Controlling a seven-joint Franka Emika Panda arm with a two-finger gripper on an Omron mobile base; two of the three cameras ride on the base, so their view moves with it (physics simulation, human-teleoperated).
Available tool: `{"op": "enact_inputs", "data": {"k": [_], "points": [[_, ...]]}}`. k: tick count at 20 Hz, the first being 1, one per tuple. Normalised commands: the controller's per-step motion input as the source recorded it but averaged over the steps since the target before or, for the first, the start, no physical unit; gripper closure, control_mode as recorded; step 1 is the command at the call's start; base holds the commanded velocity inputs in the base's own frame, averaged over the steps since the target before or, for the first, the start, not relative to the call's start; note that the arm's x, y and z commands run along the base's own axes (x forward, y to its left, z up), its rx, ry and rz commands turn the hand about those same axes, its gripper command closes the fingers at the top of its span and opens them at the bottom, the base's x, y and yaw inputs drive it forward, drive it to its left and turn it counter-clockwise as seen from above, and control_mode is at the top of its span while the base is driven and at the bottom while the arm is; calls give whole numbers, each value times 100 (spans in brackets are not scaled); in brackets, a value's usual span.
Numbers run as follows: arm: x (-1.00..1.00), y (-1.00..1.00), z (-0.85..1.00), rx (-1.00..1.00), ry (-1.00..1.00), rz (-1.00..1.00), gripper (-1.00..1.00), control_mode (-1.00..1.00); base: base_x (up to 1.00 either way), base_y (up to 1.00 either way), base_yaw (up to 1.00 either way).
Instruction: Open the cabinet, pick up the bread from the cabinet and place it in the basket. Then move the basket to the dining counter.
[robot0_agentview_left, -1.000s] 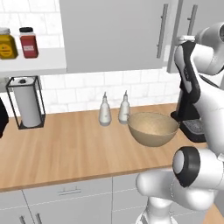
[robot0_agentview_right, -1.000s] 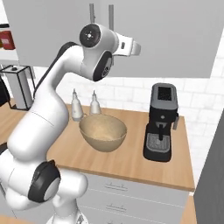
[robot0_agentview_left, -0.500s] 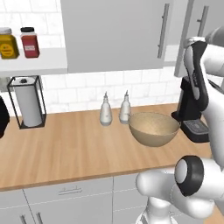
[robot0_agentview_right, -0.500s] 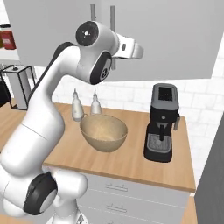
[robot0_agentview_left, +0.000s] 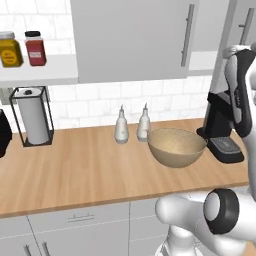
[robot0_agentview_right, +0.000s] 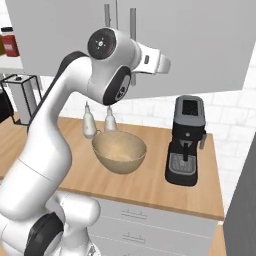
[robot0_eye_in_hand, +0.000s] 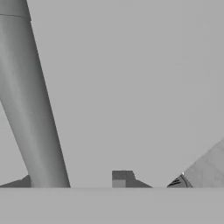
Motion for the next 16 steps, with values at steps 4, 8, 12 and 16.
{"op": "enact_inputs", "data": {"k": [4,8,12,16], "points": [[-55,-100,-24,0,0,0,100,-100,0,0,0],[-53,-100,-25,0,0,-1,100,-100,0,0,0],[-49,-100,-26,0,0,-1,100,-100,0,0,0],[-40,-100,-31,0,-3,-1,100,-100,0,0,0]]}}
